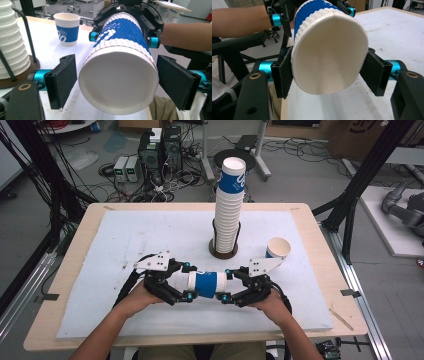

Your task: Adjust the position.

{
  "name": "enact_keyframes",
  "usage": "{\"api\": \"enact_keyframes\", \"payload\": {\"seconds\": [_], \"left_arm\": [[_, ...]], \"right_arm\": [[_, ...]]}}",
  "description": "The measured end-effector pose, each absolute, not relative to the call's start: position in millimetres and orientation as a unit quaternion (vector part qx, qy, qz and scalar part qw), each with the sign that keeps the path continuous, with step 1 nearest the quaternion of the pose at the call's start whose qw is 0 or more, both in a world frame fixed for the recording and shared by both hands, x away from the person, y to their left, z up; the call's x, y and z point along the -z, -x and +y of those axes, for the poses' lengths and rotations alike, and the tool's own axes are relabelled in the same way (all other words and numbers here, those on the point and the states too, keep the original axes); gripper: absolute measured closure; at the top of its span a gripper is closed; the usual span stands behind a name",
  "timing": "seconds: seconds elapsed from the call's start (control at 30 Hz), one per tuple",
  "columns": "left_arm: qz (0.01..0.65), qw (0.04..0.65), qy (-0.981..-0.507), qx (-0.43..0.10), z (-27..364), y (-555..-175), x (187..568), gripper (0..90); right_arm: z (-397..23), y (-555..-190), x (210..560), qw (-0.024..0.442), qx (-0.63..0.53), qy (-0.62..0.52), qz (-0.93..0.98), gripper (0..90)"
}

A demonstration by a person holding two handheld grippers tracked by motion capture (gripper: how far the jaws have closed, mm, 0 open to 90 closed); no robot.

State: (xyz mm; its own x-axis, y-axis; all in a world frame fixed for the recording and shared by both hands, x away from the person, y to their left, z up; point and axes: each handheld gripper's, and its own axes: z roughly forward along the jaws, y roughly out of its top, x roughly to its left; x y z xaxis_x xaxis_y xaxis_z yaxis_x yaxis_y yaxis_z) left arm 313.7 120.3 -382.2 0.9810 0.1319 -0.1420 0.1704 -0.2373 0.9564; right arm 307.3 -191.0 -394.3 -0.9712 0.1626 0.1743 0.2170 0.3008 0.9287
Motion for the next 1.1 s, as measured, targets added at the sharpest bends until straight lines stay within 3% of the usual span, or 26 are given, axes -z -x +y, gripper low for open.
{"api": "enact_keyframes", "payload": {"seconds": [0.47,1.1], "left_arm": [[0.088,0.586,-0.805,-0.017,133.4,-311.2,357.4,17.9],[0.053,0.498,-0.865,-0.009,114.9,-316.6,340.4,18.0]], "right_arm": [[-191.6,-311.5,368.8,-0.017,0.526,0.101,-0.844,33.0],[-162.0,-317.2,339.0,-0.038,0.424,0.043,-0.904,33.0]]}}
